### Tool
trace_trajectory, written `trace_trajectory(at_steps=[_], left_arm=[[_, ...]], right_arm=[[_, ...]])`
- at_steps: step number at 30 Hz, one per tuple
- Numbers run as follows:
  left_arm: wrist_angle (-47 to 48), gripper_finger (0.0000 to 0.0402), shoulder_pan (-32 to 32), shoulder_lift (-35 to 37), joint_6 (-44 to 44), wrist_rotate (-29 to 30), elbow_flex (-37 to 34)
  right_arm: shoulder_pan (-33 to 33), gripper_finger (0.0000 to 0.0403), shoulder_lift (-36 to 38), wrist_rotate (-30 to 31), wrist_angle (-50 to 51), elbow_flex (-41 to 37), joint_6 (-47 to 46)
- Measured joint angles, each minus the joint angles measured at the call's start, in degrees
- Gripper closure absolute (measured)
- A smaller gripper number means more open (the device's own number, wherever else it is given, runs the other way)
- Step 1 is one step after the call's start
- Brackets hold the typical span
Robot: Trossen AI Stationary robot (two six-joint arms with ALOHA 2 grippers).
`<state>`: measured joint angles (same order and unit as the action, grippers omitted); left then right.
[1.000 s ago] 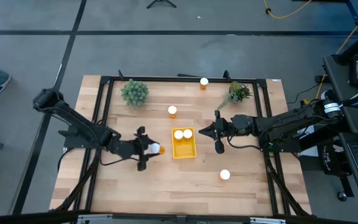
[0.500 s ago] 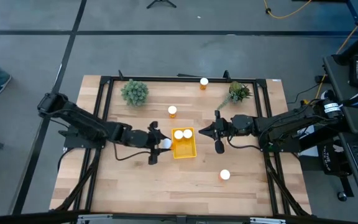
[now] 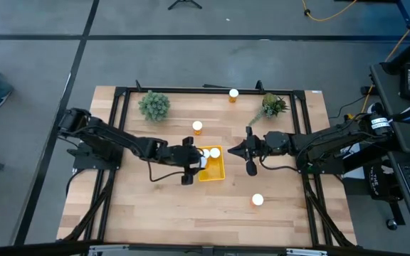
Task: Pick and place pill bottles into a basket
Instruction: Put the orange pill bottle into the yellow bin
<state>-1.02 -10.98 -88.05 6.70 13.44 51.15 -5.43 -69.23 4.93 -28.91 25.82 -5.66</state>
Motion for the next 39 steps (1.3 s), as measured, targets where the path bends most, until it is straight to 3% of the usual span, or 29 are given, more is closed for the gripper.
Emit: trace_trajectory(at_steps=[18, 39], left_arm=[[-2.1, 0.0192, 0.3, -7.4, -1.5, 1.8, 0.2], [-3.1, 0.0192, 0.3, -7.9, -4.5, 3.3, 0.2]], right_arm=[[0.0, 0.0387, 0.0, 0.0, 0.5, 0.0, -0.1], [0.0, 0.0387, 0.0, 0.0, 0.6, 0.0, -0.1]])
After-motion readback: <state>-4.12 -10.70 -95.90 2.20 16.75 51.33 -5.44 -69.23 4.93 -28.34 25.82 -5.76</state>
